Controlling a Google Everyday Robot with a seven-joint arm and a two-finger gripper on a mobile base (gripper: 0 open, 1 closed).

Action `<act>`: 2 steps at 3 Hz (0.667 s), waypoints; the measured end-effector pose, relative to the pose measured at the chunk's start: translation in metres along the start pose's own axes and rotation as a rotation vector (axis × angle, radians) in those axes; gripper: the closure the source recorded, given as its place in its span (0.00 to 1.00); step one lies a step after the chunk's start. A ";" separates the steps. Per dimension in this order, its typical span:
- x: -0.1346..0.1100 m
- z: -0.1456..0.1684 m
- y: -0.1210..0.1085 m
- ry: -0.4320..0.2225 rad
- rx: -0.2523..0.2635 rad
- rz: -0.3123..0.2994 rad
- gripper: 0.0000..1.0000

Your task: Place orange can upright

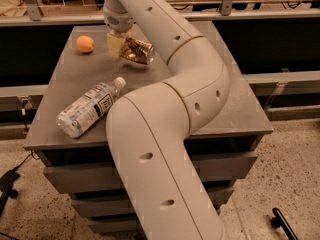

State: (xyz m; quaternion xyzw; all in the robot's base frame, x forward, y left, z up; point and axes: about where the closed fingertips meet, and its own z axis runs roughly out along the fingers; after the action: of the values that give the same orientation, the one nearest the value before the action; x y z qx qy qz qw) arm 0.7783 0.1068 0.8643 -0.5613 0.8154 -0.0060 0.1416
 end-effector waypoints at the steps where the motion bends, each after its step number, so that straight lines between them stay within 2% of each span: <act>1: -0.023 -0.039 0.019 -0.127 -0.045 -0.172 1.00; 2: -0.034 -0.045 0.020 -0.171 -0.038 -0.215 1.00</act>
Offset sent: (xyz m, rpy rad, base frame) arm -0.0200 0.0233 0.0413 0.0937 -0.0334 0.2042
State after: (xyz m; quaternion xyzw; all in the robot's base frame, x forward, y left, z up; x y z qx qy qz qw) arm 0.7607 0.1383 0.9118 -0.6463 0.7356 0.0421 0.1985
